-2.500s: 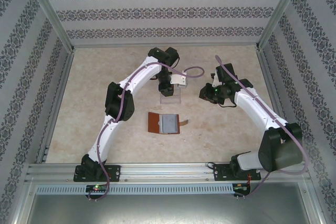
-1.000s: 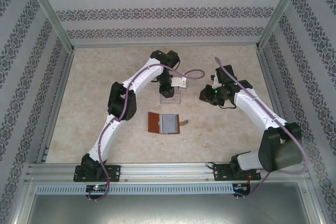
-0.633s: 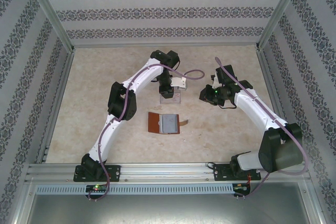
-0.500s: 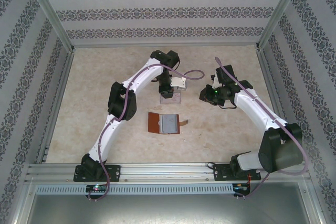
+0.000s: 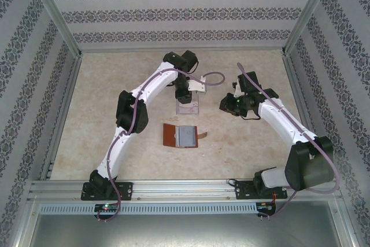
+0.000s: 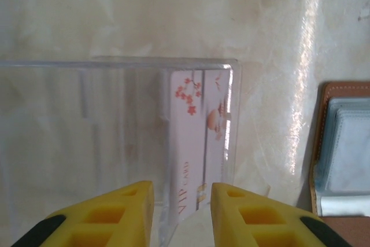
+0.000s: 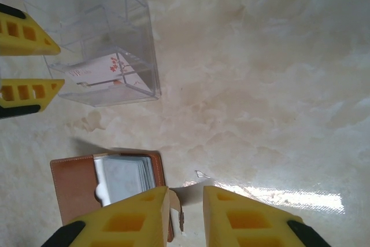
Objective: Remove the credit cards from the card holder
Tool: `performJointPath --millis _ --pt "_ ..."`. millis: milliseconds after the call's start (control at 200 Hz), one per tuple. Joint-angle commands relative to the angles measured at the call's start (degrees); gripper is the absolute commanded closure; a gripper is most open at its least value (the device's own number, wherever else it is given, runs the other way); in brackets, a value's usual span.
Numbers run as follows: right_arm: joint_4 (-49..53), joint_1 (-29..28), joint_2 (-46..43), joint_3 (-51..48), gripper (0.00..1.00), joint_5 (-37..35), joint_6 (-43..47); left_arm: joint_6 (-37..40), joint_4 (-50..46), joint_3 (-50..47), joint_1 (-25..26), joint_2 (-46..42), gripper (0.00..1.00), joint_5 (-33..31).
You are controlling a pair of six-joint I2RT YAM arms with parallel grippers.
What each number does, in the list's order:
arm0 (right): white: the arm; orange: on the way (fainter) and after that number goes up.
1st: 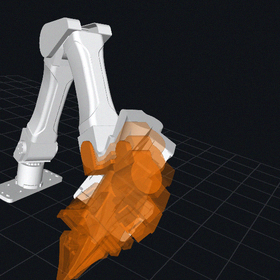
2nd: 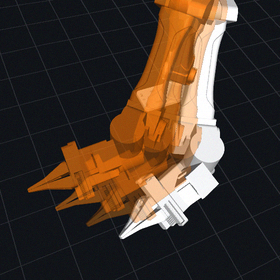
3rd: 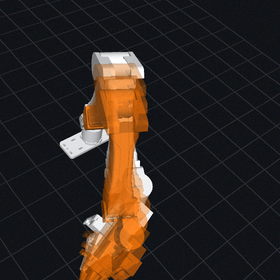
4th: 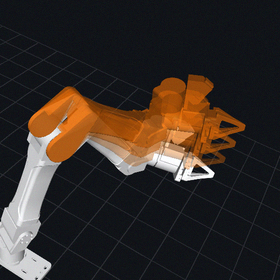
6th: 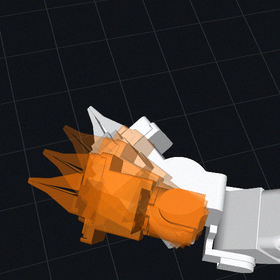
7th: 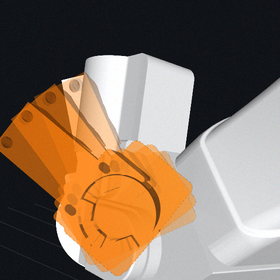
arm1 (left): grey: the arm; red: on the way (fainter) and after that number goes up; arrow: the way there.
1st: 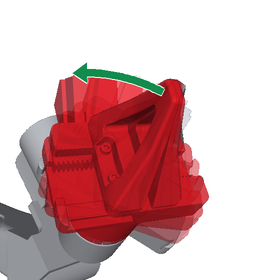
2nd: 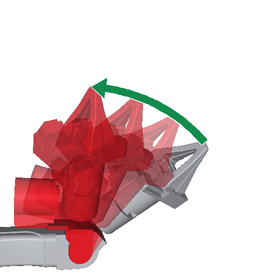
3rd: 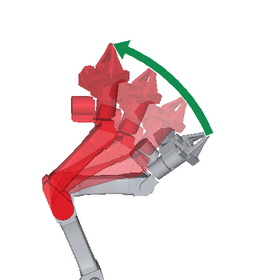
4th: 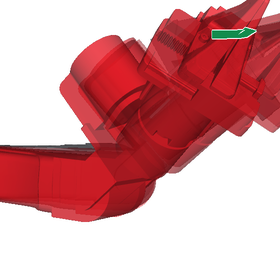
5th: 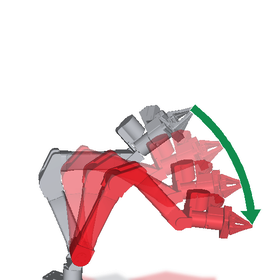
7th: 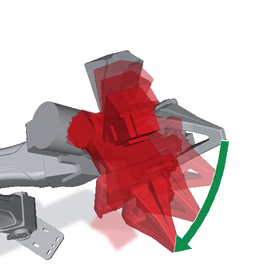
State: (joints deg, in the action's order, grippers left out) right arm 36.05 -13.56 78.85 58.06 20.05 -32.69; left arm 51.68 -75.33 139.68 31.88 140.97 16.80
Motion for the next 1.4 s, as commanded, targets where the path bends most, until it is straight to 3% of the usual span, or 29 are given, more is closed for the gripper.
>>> performJointPath --millis 0,270,744,1134,1394 --pt "-1.84 -1.51 -0.13 -0.07 0.76 1.12 -1.37 -4.54 2.98 -0.43 -0.06 -3.84 0.68 -0.11" --pt "-3.07 -5.26 3.28 1.04 0.76 1.94 -1.85 -14.78 10.1 -9.96 0.66 -9.28 0.71 -0.96" --pt "-7.62 -13.57 12.04 1.81 0.76 8.36 -4.75 -49.33 27.91 -36.82 0.16 -23.42 0.69 -6.06" --pt "-7.14 -15.48 17.1 0.01 0.76 9.94 -4.28 -70.09 46.11 -60.17 -0.41 -36.79 0.71 -2.36" --pt "-6.15 -15.76 17.2 -2.84 0.76 8.92 -3.28 -83.03 50.96 -67.2 -0.32 -40.56 0.75 -1.65"
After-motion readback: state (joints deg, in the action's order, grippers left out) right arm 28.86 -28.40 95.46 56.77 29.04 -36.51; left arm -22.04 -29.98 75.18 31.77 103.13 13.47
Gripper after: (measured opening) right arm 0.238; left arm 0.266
